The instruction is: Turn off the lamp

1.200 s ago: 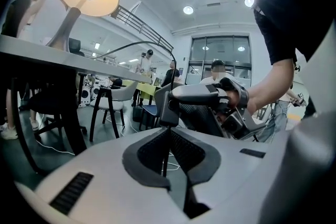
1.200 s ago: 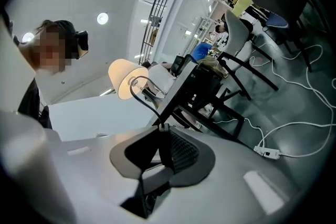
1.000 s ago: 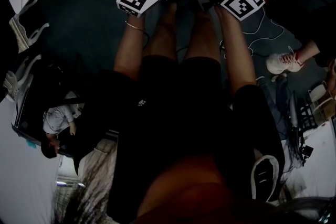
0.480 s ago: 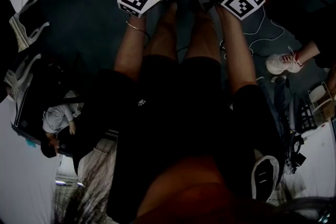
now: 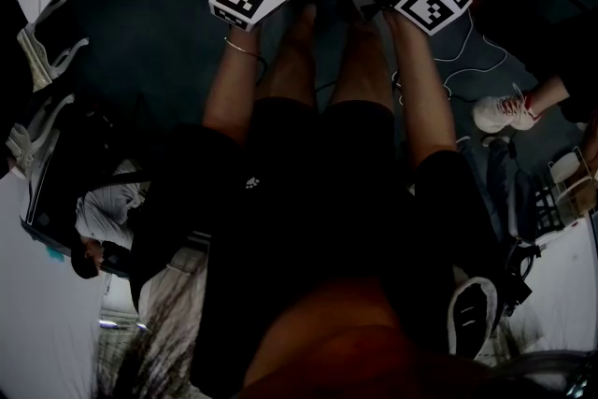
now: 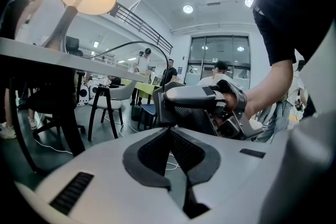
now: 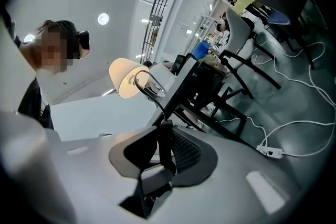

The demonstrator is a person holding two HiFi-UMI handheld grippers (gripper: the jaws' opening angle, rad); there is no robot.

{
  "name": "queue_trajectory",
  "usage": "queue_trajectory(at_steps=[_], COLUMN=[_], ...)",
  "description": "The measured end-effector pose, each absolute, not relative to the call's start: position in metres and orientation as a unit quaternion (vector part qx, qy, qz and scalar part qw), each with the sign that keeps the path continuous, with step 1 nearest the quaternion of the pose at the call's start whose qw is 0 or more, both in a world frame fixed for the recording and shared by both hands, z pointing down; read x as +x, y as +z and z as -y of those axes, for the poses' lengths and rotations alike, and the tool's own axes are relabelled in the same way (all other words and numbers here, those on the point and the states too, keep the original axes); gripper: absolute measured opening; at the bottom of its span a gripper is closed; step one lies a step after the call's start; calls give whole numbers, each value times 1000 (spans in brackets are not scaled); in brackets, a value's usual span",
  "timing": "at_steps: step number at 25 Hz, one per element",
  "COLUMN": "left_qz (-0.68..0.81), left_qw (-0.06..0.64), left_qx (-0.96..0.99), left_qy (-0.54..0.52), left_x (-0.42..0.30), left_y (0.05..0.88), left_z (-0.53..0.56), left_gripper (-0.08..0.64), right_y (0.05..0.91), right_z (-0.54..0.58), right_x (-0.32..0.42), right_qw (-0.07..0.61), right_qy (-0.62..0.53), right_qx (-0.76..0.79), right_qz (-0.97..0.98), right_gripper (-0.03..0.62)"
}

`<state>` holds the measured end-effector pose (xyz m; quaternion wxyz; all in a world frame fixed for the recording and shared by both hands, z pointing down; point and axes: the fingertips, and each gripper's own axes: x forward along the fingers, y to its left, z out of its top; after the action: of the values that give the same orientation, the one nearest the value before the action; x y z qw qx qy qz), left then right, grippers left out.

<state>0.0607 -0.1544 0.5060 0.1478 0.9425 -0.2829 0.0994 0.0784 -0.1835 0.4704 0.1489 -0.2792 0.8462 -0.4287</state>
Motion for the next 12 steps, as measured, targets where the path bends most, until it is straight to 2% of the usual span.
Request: queue_trajectory(at_steps=[12], left_qz=[283], left_qw=[147], left_qx=[942], left_qy=[103], left_x=[62], left_y=[507], left_z=[155], left_gripper=[17], right_y=[471], right_z=[184], right_x=[79], right_qw=[152], right_qy=[-436], right_qx=[-277], right_qz=[-842], right_gripper=[74])
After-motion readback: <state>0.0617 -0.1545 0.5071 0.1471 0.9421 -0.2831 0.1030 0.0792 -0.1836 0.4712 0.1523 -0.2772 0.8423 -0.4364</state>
